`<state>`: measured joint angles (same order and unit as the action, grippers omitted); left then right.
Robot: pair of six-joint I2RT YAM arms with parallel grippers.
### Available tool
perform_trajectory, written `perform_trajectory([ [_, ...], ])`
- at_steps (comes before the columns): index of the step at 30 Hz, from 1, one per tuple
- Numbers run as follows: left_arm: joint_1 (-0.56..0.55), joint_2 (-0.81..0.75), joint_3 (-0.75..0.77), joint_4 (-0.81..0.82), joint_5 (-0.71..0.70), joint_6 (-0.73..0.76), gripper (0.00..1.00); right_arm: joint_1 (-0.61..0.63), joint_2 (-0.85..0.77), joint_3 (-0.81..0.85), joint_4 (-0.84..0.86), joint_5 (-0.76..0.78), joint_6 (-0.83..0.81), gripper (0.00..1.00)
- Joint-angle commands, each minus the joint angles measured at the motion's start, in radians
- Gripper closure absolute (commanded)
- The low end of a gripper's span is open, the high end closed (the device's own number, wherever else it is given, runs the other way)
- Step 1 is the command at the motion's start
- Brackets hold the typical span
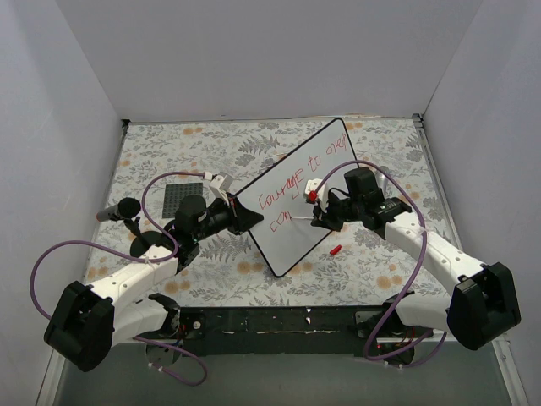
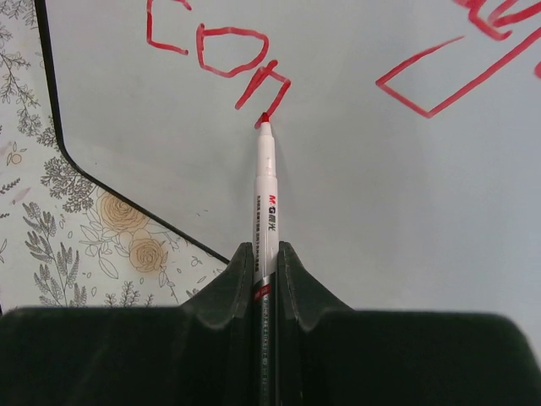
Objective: Write a sentence on the whiteboard
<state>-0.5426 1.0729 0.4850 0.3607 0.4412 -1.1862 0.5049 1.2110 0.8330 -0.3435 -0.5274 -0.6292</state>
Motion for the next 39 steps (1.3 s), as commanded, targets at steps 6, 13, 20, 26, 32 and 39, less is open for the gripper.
perform_trajectory([
  [6, -0.003, -0.010, 0.027, 0.024, 0.016, 0.030, 1.00, -0.003, 0.022, 0.101, 0.041, 0.020, 0.026, 0.99],
  [13, -0.003, -0.013, 0.024, 0.024, 0.014, 0.031, 1.00, -0.014, 0.013, 0.095, 0.055, 0.043, 0.037, 0.99],
  [20, -0.003, -0.021, 0.024, 0.017, 0.011, 0.036, 1.00, -0.031, -0.001, 0.074, 0.043, 0.043, 0.019, 0.99],
  [26, -0.003, -0.019, 0.023, 0.020, 0.011, 0.036, 1.00, -0.029, -0.005, 0.031, 0.015, 0.023, -0.004, 0.99],
  [32, -0.003, -0.018, 0.020, 0.020, 0.013, 0.036, 1.00, -0.029, -0.010, 0.008, -0.011, 0.021, -0.029, 0.99],
  [39, -0.003, -0.014, 0.023, 0.023, 0.014, 0.033, 1.00, -0.039, -0.033, 0.041, 0.012, 0.012, -0.006, 0.99],
])
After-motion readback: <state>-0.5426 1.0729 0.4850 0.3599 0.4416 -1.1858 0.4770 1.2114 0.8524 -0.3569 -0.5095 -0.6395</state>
